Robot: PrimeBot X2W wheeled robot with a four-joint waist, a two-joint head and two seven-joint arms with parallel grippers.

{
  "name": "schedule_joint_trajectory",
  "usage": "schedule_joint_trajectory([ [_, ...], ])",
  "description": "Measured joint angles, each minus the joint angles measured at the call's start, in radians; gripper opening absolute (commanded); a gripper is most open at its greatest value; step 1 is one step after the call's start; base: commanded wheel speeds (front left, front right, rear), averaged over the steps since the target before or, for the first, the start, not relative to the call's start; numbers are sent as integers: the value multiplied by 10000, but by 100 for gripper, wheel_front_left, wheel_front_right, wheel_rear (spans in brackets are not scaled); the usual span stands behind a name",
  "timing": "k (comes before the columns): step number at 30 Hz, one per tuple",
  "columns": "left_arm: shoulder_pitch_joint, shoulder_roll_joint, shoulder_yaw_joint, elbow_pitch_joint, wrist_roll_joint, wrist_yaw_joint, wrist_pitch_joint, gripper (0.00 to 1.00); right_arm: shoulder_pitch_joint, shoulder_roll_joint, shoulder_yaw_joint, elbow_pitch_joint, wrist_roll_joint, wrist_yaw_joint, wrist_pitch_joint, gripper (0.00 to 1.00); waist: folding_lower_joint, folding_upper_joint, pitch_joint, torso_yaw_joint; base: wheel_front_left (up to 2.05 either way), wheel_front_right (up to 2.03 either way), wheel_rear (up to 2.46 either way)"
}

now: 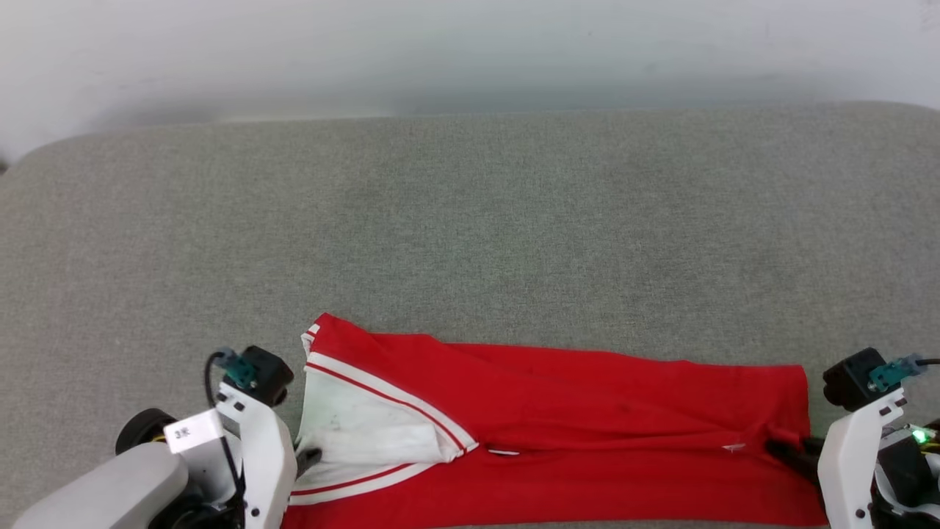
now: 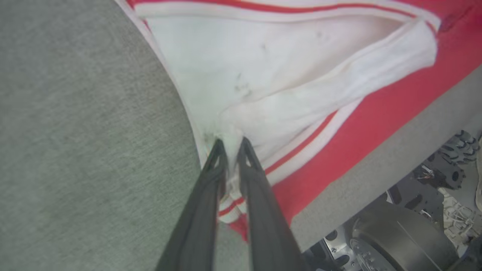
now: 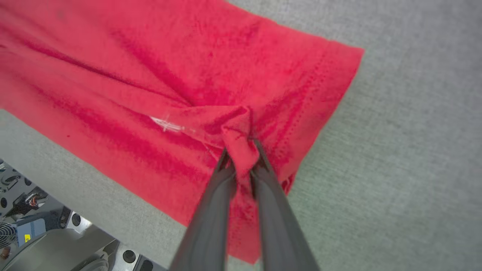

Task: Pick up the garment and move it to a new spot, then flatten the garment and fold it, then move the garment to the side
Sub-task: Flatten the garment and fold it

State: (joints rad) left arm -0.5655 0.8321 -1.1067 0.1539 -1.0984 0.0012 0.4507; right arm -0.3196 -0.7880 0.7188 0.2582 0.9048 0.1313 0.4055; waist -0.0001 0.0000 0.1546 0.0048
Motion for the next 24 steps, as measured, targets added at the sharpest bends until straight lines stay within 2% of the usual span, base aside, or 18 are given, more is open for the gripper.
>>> schedule_joint_trajectory([
  [3, 86, 69, 307, -27, 142, 100, -897, 100, 24, 46, -272, -67, -2, -2, -324, 100, 0, 0, -168, -2, 0, 0, 0],
  [7, 246, 280, 738, -339, 646, 575, -2276, 100, 196, -209, -851, -495, -88, -2, -832, 100, 0, 0, -457, 23, 0, 0, 0],
  [12, 559, 353, 1220, -533, 1360, 1584, -4100, 100, 589, -441, -2102, -961, -86, -2, -1421, 100, 0, 0, -698, 69, 0, 0, 0],
  [18, 1024, 8, 1854, -535, 1806, 2763, -6172, 100, 1291, -360, -3684, -522, 94, -4, -1536, 100, 0, 1, -709, 155, 0, 0, 0],
  [24, 1537, -525, 2539, -408, 2197, 3705, -7035, 100, 2046, 36, -4493, -61, 888, -4, -836, 100, 0, 0, -597, 259, 0, 0, 0],
])
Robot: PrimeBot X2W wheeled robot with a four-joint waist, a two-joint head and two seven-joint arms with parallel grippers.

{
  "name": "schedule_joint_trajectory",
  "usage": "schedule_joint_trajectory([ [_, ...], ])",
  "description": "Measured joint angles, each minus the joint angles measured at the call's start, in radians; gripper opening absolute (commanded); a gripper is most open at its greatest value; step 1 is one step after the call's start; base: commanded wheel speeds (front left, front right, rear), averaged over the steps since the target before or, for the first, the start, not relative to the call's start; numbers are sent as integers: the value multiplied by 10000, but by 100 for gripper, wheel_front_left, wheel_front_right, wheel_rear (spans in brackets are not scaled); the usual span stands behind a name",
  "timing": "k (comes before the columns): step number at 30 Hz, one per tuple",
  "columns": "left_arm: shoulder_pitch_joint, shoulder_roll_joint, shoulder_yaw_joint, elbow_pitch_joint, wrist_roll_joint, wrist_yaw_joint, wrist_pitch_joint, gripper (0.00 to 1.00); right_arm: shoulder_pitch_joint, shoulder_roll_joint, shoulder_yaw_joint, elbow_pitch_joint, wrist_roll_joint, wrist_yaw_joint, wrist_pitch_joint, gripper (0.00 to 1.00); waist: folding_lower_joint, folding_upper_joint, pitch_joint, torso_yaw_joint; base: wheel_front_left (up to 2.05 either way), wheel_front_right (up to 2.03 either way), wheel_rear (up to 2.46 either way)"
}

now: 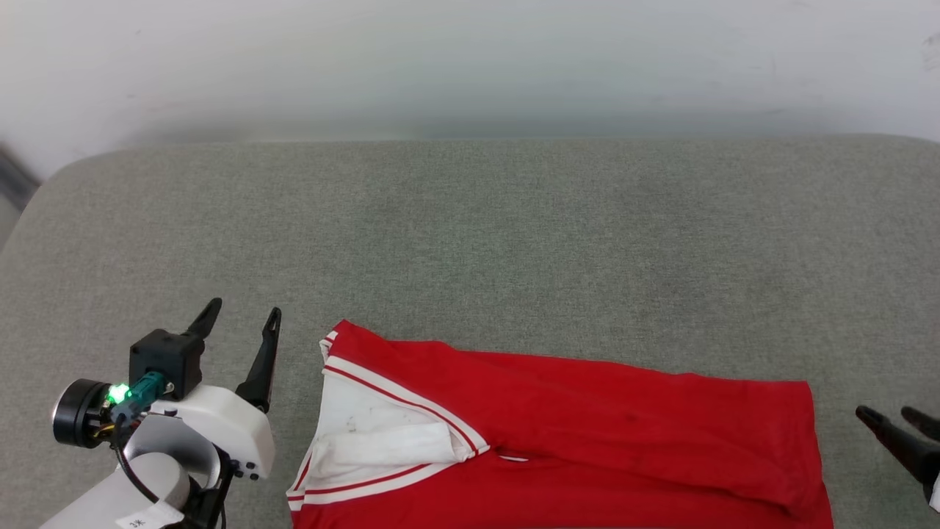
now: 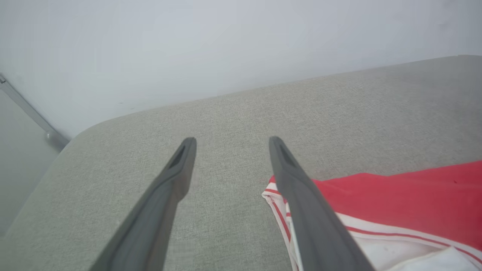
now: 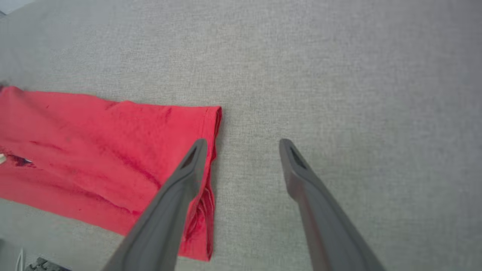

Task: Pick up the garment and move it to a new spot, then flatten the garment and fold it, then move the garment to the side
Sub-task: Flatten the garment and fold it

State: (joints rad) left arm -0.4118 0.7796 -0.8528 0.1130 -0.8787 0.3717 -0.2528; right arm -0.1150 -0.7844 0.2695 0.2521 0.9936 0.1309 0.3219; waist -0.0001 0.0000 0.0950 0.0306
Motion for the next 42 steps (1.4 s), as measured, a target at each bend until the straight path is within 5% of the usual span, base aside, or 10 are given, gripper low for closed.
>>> schedule_joint_trajectory([
  [6, 529, -738, 1440, -466, 1298, 675, -75, 100, 472, 364, -276, 115, 1204, 0, 901, 100, 0, 0, 197, 165, 0, 0, 0],
  [9, 1013, -1206, 2182, -627, 2042, 665, -86, 100, 568, 500, -360, 163, 1628, 0, 1206, 100, 1, 0, 328, 285, 0, 0, 0],
  [27, 2347, -4203, 5187, -717, 5336, -752, -102, 100, 239, 1116, 514, 19, 2311, -2, 2600, 100, 1, 0, 1001, 1061, 0, 0, 0],
  [28, 2397, -4343, 5325, -711, 5482, -849, -102, 100, 174, 1156, 556, -2, 2383, -2, 2614, 60, 1, 0, 1016, 1081, 0, 0, 0],
  [29, 2446, -4479, 5442, -721, 5637, -932, -102, 100, 127, 1206, 564, -10, 2454, -2, 2615, 8, 1, 0, 1029, 1099, 0, 0, 0],
  [31, 2500, -4746, 5716, -771, 5946, -1101, -102, 100, 50, 1241, 635, -59, 2481, -2, 2598, 0, 1, 0, 1050, 1127, 0, 0, 0],
  [42, 3248, -5806, 6959, -1099, 7294, -1764, -102, 100, -197, 1129, 840, -27, 2591, 0, 2316, 0, 1, 0, 844, 1035, 0, 0, 0],
])
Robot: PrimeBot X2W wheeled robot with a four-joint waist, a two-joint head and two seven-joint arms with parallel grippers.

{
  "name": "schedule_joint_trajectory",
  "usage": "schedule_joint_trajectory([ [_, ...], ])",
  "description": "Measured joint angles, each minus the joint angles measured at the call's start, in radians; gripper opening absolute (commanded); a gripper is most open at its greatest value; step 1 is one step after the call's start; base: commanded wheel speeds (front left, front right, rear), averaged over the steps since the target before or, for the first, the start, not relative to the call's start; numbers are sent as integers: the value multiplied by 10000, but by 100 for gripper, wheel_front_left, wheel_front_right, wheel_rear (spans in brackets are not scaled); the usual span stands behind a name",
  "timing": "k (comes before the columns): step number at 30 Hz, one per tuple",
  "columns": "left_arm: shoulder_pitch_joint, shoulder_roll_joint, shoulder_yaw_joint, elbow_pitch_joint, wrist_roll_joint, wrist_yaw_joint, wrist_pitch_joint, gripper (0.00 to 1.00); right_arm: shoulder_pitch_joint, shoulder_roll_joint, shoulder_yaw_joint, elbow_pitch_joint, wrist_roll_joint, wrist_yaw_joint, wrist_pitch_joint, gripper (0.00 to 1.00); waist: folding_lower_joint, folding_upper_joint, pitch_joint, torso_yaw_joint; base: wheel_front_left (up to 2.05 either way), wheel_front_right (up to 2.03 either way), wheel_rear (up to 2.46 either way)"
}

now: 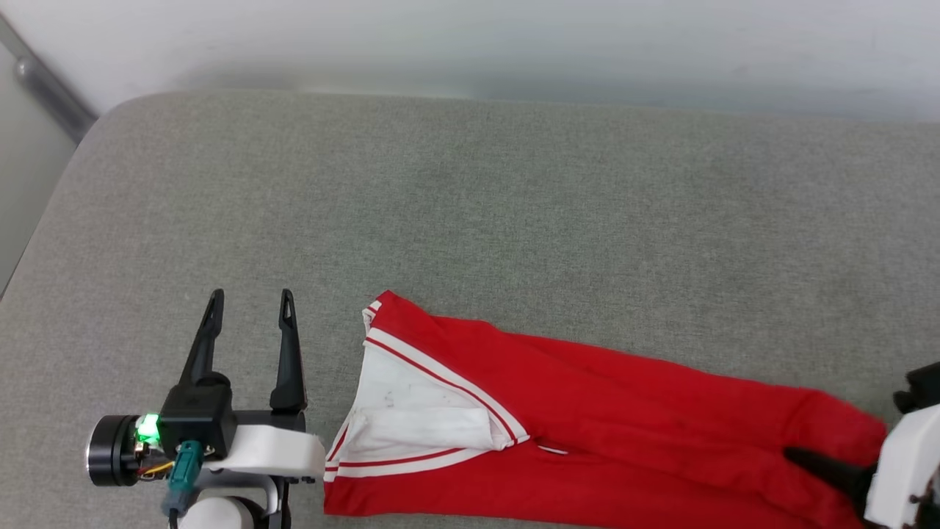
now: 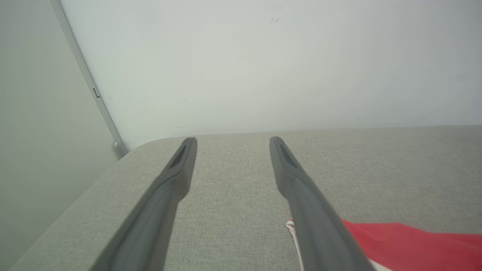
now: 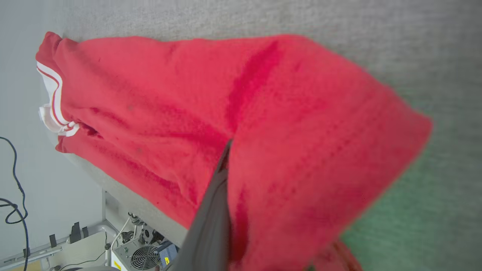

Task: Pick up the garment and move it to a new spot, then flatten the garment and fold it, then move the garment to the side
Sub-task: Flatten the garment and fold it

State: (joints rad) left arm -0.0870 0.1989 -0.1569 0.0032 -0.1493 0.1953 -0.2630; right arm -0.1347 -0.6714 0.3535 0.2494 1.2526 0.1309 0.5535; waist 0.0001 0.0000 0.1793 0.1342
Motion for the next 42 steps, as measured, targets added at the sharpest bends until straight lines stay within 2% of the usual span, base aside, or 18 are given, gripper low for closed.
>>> schedule_joint_trajectory([
  [8, 630, -374, 456, -134, 639, -291, 0, 100, 151, -978, -391, 573, 48, 2, -8, 0, 0, 0, -375, -181, 0, 0, 0],
  [14, 1045, -550, 709, -144, 865, -518, 0, 100, 380, -1687, -541, 972, -146, 2, 485, 0, 0, 0, -661, -309, 0, 0, 0],
  [18, 1248, -623, 869, -130, 961, -631, 0, 100, 388, -1730, -566, 401, -88, 0, 913, 0, 0, 0, -816, -400, 0, 0, 0],
  [22, 1359, -709, 980, -117, 1026, -725, 0, 100, 395, -1588, -525, -974, 230, -2, 1469, 0, -1, 0, -909, -460, 0, 0, 0],
  [27, 1430, -817, 1080, -79, 1089, -811, 0, 100, 216, -1174, -370, -2819, 303, -2, 2169, 0, 0, 0, -920, -484, 0, 0, 0],
  [31, 1423, -878, 1099, -63, 1120, -892, 0, 100, -545, -481, -38, -3522, -19, -2, 2679, 0, -1, 0, -824, -467, 0, 0, 0],
  [36, 1185, -1020, 1083, -48, 1162, -984, -2, 100, -1812, 594, 842, -3482, -1003, -2, 3185, 0, 0, 0, -554, -369, 0, 0, 0],
  [42, 941, -1124, 1145, -4, 1158, -1074, 0, 100, -3370, 1952, 2251, -2445, -2174, -2, 3308, 0, 0, 0, -140, -250, 0, 0, 0],
])
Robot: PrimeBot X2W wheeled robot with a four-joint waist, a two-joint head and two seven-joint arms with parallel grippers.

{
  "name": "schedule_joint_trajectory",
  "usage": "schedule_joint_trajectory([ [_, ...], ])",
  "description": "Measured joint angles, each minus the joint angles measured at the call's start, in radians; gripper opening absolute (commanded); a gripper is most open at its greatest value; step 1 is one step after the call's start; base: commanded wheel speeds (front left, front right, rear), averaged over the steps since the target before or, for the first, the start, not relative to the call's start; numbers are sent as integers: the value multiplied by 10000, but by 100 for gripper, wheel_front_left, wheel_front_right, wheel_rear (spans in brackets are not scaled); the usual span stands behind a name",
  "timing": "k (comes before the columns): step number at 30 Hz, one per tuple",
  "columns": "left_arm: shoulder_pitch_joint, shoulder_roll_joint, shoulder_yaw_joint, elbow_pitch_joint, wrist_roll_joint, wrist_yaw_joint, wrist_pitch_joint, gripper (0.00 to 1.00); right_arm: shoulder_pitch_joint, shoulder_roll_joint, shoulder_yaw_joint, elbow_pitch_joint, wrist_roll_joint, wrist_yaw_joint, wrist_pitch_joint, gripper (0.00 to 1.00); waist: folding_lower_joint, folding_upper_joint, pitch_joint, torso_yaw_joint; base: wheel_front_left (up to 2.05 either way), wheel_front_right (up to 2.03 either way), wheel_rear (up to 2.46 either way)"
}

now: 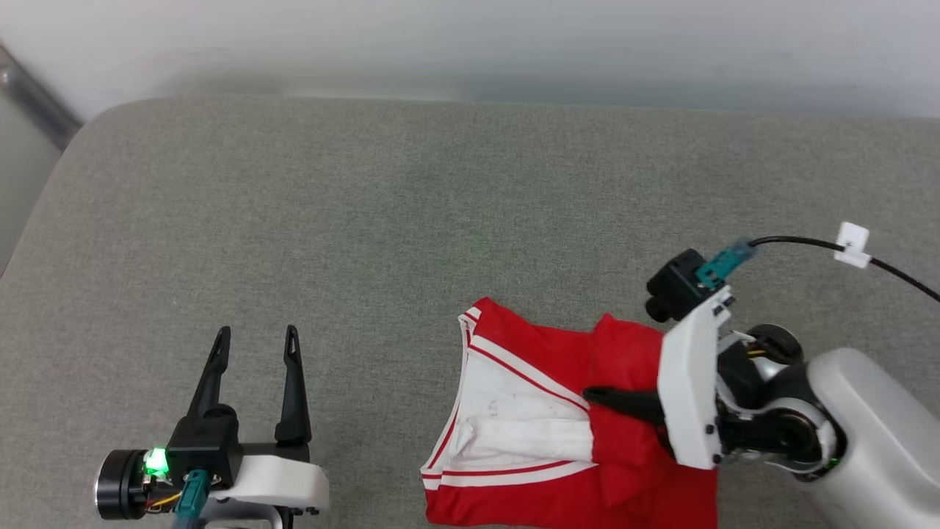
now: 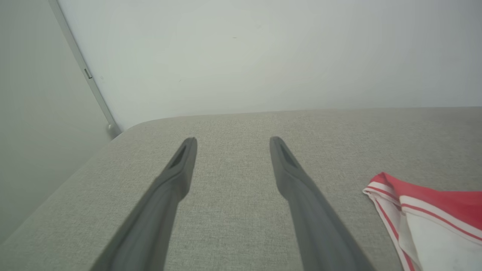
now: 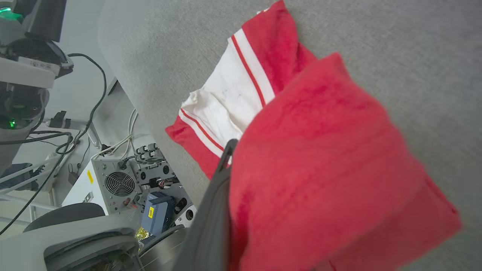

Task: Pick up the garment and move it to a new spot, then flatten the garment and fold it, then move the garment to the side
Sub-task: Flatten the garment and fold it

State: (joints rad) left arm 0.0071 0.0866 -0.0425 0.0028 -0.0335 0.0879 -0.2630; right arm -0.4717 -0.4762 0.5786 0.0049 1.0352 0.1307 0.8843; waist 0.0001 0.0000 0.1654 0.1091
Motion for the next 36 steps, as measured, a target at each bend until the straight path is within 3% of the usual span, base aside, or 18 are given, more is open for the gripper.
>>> schedule_joint_trajectory([
  [5, -247, -63, -17, 36, 29, -61, 0, 100, -989, 782, 1101, 1396, -811, 0, -376, 0, 0, 0, 344, 111, 0, 0, 0],
  [15, -448, -209, 61, 157, 33, -77, 0, 100, -1598, 1220, 2715, 3545, -1262, 2, -1682, 0, 0, 0, 596, 253, 0, 0, 0],
  [16, -447, -217, 119, 174, 29, -69, 0, 100, -1630, 1218, 2792, 3595, -1191, 2, -1862, 45, 0, 0, 557, 234, 0, 0, 0],
  [17, -443, -215, 167, 190, 29, -50, 0, 100, -1636, 1206, 2855, 3626, -1172, 2, -2077, 100, -1, 0, 506, 213, 0, 0, 0],
  [21, -337, -221, 263, 217, 42, -86, 0, 100, -1717, 865, 3047, 3118, -1016, 2, -3060, 100, -1, 0, 253, 108, 0, 0, 0],
  [25, -111, -217, 376, 207, 81, -132, 0, 100, -1794, 188, 2625, 2500, -1273, 2, -4755, 100, 0, 0, -41, -58, 0, 0, 0],
  [30, 223, -219, 443, 150, 117, -186, 0, 100, -1482, -190, 972, 2437, -2895, 2, -7768, 100, 0, 0, -425, -330, 0, 0, 0],
  [36, 546, -251, 497, 63, 115, -176, 0, 100, -167, 130, -1304, 2600, -5200, 2, -10491, 100, 0, 0, -854, -664, 0, 0, 0],
])
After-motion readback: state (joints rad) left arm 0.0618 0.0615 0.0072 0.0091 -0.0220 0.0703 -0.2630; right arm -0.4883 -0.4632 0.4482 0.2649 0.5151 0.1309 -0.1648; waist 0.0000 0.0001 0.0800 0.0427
